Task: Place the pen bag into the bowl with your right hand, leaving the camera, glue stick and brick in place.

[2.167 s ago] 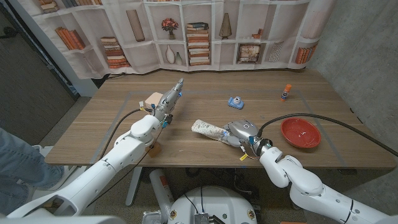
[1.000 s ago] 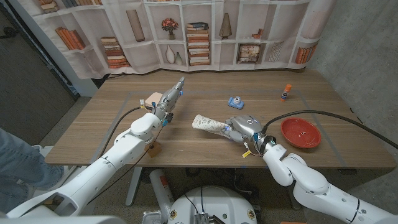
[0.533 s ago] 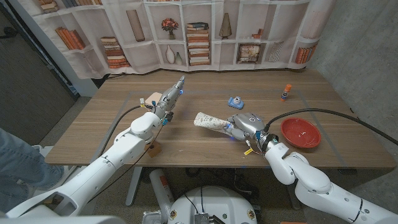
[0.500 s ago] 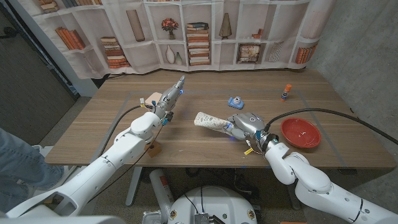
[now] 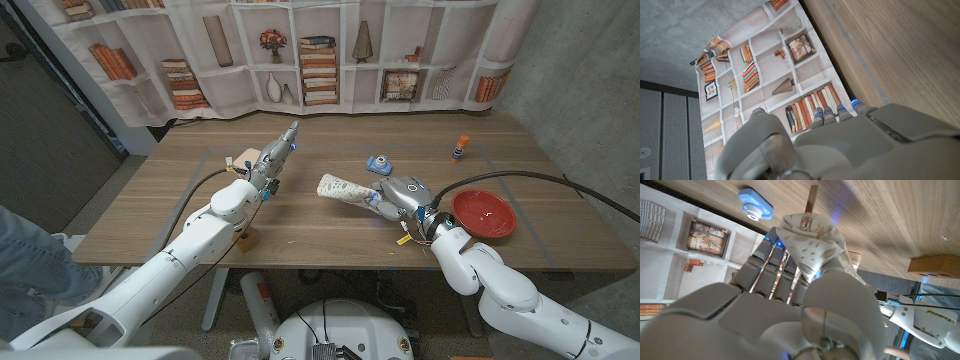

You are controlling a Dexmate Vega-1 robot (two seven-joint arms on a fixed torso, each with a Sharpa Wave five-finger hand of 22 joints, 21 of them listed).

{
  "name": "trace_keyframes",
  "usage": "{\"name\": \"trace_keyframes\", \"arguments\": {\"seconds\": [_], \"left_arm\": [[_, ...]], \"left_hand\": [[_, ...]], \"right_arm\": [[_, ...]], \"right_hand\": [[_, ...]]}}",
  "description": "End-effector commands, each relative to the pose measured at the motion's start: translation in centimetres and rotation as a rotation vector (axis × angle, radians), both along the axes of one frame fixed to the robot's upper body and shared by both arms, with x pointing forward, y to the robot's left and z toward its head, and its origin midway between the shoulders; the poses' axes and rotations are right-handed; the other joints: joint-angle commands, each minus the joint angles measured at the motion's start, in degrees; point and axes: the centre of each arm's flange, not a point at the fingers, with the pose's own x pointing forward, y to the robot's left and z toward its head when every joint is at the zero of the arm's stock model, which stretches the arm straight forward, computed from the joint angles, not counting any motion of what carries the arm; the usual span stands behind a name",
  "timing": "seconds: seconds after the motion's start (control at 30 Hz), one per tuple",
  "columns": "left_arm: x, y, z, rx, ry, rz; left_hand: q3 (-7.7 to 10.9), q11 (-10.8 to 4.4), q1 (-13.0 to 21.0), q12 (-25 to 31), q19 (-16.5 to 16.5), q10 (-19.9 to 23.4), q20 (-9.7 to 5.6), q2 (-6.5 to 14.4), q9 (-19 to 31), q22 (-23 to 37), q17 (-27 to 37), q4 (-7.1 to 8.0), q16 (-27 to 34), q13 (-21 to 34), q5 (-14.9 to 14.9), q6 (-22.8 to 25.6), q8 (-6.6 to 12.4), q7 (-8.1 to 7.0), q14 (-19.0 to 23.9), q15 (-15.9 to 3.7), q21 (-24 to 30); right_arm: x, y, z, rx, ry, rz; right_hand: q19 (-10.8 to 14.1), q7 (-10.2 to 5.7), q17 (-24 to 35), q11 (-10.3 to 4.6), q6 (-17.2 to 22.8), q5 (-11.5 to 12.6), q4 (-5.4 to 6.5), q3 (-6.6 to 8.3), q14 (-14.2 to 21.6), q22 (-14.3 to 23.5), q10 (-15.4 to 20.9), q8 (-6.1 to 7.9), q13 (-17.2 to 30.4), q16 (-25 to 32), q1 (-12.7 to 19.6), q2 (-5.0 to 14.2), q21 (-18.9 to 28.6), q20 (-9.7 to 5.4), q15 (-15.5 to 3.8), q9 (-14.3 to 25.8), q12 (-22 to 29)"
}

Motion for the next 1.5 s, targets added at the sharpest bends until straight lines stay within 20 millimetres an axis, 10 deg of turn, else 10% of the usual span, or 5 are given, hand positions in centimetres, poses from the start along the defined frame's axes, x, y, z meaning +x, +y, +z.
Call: {"name": "trace_keyframes", "arguments": {"seconds": [0.03, 1.5], "left_arm": [[-0.3, 0.2, -0.1, -0.006, -0.003, -0.002], [-1.2, -0.1, -0.6, 0.012, 0.003, 0.003]], "left_hand": [[-0.41, -0.09, 0.2, 0.0, -7.5, -0.4, -1.02, 0.4, 0.3, 0.3, 0.2, -0.01, -0.1, 0.3, -0.2, -0.3, -0.18, -0.11, -2.8, -0.26, 0.0], [-1.01, -0.28, 0.4, 0.0, -7.5, -0.4, -1.01, 0.6, 0.3, 0.3, 0.2, 0.00, -0.1, 0.3, -0.2, -0.4, -0.17, -0.12, -2.8, -0.24, 0.0]], "right_arm": [[-0.6, -0.8, 0.7, 0.005, -0.011, -0.008], [-2.2, -6.0, 3.4, -0.031, -0.135, -0.017]], "right_hand": [[0.0, -0.14, 0.3, -0.39, 0.7, -0.2, 0.13, 0.60, 0.6, 0.1, 0.5, 0.12, 0.1, 0.1, 0.7, -0.13, -0.2, -0.11, -5.40, 0.3, 0.0], [0.2, -0.62, 0.8, -1.22, 1.0, -1.3, 0.56, 0.62, 0.3, 0.1, 0.8, 0.03, 0.4, -0.5, 0.8, -0.09, -0.4, -1.56, -7.17, 0.5, -0.3]]}}
